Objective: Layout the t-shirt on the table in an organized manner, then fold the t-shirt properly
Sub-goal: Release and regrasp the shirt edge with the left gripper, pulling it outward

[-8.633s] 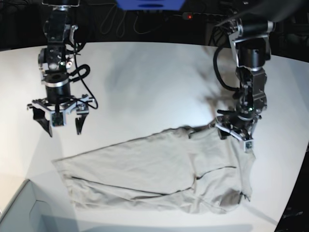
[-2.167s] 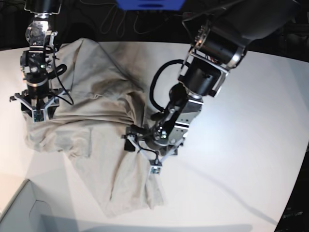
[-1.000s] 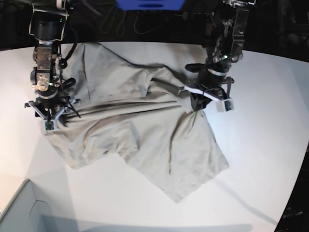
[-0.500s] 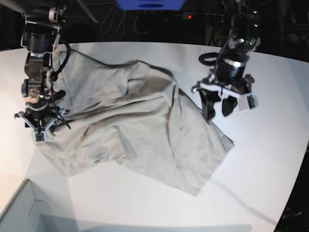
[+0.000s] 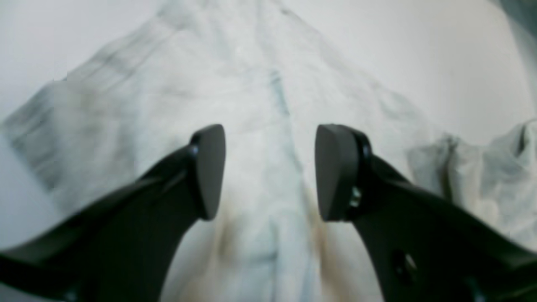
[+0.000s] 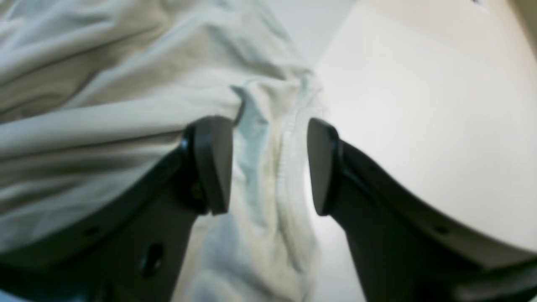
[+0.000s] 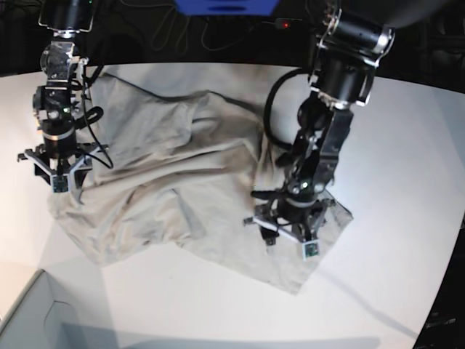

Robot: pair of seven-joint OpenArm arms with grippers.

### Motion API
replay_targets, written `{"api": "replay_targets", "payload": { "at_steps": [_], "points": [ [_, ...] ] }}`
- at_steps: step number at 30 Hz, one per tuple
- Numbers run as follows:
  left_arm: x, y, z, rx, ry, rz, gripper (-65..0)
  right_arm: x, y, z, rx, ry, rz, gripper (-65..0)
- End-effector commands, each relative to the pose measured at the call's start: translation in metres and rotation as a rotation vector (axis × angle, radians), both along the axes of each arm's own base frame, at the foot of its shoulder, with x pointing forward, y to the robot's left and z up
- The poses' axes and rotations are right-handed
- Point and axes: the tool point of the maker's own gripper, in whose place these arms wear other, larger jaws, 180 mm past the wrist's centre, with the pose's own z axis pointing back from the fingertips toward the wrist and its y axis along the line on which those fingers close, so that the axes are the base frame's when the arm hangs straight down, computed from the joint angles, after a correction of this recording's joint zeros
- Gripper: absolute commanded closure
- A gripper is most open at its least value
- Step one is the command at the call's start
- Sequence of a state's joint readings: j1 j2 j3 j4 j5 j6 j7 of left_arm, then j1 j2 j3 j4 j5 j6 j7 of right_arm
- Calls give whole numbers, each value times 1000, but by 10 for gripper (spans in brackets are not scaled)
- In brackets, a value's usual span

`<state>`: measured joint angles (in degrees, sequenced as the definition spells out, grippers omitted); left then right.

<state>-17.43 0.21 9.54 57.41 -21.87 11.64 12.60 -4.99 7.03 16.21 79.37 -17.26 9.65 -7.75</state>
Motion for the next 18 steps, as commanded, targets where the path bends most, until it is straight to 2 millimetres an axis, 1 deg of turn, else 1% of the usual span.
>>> {"api": "replay_targets", "payload": {
  "at_steps": [1,4,6,7,9,11,15,18],
  "points": [
    [19,0,16,20,-45,10,-332,10,-5,19,-19,-61,6,-294],
    [29,-13,4,30,6,-7,-332,3,-5,12,-18,-41,3,-294],
    [40,-15,4,40,21,-10,-332,0,-6,10,-18,-35,2,-294],
    [42,-21,2,45,37,-16,-332,-1,-6,10,-18,-34,2,-294],
    [44,-25,-8,53,78,-19,-332,-1,-6,10,-18,-34,2,-294],
    [48,-31,-10,55,99,-25,-332,-1,-6,10,-19,-34,0,-294],
    [48,-40,-17,60,142,-36,-332,-1,-6,10,-19,-34,0,-294],
    [46,-38,-23,66,160,-34,-332,-1,-6,9,-18,-32,2,-294]
  ]
}}
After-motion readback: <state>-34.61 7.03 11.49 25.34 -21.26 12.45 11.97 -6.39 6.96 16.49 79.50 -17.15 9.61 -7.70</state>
